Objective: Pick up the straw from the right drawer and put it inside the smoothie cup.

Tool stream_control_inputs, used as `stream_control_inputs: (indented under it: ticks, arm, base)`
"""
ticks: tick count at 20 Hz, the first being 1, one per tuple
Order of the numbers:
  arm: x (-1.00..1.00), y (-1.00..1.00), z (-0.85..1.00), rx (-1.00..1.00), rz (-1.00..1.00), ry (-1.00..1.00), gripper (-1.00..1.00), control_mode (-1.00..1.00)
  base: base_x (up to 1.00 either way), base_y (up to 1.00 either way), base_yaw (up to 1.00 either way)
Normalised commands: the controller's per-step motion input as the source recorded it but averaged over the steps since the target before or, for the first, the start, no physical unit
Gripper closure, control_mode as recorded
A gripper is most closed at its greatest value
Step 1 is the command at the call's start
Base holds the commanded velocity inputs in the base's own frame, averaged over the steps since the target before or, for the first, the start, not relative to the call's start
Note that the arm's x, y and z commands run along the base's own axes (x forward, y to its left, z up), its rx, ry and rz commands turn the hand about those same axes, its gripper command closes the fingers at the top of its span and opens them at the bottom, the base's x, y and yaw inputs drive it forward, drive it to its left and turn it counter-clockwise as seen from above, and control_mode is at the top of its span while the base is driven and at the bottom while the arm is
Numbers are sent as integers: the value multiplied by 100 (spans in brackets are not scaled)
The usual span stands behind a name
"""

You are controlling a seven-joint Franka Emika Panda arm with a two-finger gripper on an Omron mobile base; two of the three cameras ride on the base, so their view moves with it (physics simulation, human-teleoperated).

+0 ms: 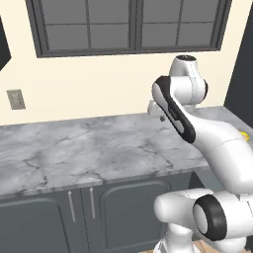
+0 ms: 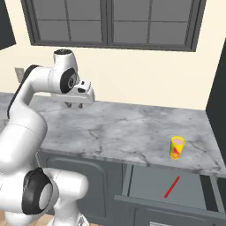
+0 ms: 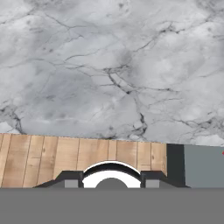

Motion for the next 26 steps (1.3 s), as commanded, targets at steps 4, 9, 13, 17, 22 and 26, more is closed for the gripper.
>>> stream_control_inputs:
  ticks: [4,9,13,17,22,26]
  arm:
    - [-12,0,-10,0,-2,-3,-100,-100]
    - [-33,-2,-25,0,-1,-6,-100,-100]
    - [-26,0,-23,0,0,-3,-100,-100]
    - [-15,0,-14,0,0,0,-100,-100]
    - [-2,0,-18,0,-3,0,-100,-100]
    - [0,0,-3,0,-3,0,-100,100]
  base:
    - [0,0,0]
    - [0,0,0]
    - [0,0,0]
    - [0,0,0]
    - [0,0,0]
    - [0,1,-13]
